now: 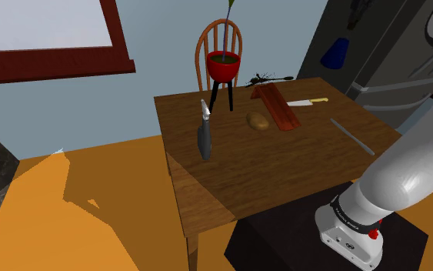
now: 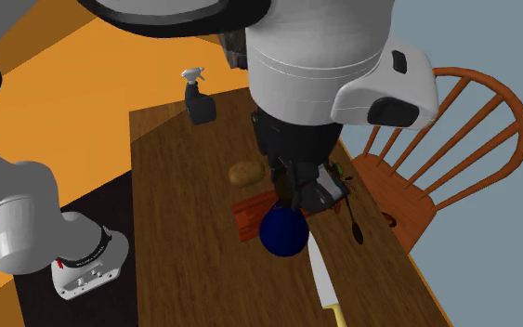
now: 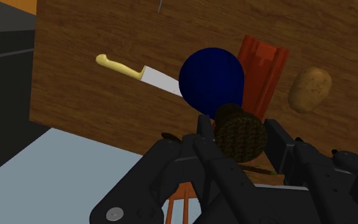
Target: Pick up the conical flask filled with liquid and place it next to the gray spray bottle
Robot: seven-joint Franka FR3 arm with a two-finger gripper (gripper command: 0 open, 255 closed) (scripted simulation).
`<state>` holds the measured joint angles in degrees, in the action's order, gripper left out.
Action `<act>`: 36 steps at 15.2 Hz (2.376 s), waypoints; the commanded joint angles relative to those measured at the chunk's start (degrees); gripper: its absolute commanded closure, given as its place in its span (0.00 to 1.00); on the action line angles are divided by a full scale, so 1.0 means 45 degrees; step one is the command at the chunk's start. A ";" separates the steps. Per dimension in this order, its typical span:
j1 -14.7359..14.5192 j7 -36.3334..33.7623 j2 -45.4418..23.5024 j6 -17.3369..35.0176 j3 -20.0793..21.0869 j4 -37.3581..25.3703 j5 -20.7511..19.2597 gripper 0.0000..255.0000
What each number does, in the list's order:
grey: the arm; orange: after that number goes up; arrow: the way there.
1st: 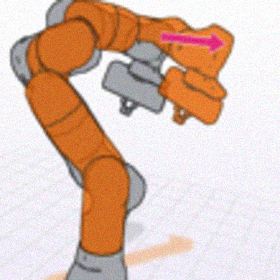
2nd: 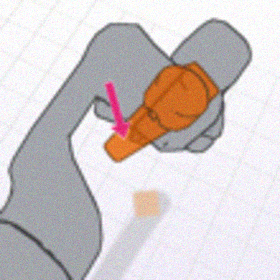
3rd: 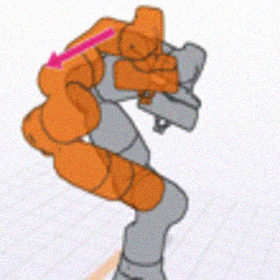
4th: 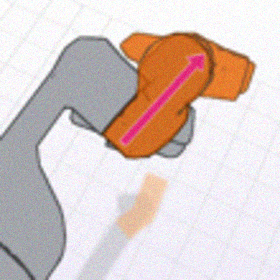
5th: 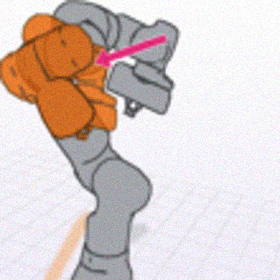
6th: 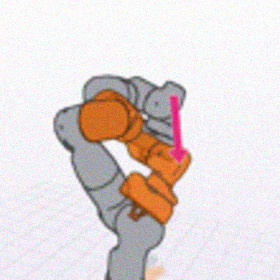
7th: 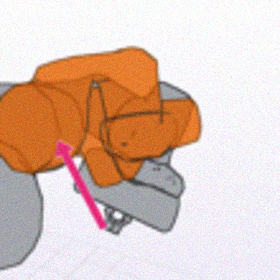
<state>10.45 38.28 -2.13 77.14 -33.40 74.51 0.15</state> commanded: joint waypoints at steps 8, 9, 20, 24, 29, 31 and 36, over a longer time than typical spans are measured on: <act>-0.0971 -0.1665 0.0419 -0.0685 0.0777 -0.0306 -0.0264 1.00; -0.1160 -0.2033 0.0550 -0.0669 0.0976 -0.0168 -0.0336 1.00; -0.2948 -0.5701 0.0762 -0.0738 0.2884 0.0045 -0.0436 1.00; -0.3511 -0.6885 0.0334 -0.0872 0.3467 -0.0466 -0.0293 1.00; -0.4178 -0.8267 -0.0583 -0.1175 0.4103 -0.1626 -0.0057 1.00; -0.4433 -0.8789 -0.1084 -0.1362 0.4324 -0.2293 0.0051 1.00; -0.5004 -1.0021 -0.2828 -0.2147 0.4795 -0.4777 0.0372 1.00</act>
<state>-11.51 -5.45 -12.64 68.73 -12.29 56.47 1.40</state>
